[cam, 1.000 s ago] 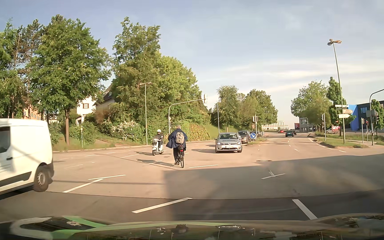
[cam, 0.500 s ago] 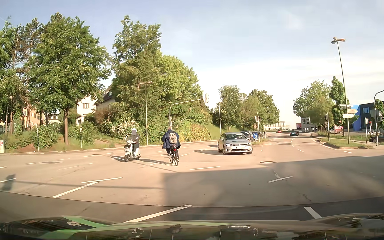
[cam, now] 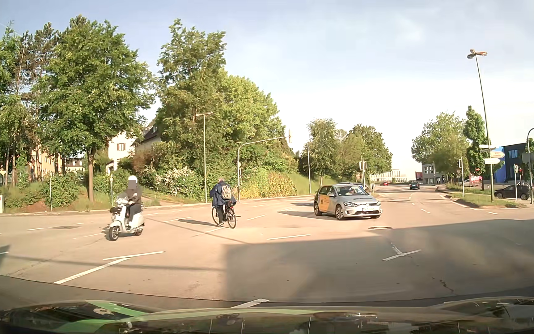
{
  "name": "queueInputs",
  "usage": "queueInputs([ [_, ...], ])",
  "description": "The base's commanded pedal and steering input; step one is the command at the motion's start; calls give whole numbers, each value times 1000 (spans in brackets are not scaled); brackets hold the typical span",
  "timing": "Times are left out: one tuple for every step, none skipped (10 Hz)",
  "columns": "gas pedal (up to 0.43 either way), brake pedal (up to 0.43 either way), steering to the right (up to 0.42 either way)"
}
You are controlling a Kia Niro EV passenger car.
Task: Follow the waypoints while adhering to traffic rules and regulations
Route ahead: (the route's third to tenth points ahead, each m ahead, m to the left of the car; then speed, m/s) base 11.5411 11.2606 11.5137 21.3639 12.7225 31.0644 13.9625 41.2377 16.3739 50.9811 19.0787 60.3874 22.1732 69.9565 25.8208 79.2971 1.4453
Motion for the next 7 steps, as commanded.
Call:
queueInputs([
  [59,0,-55],
  [59,0,-55],
  [59,0,-56],
  [59,0,-60],
  [59,0,-63],
  [59,0,-68],
  [59,0,-77],
])
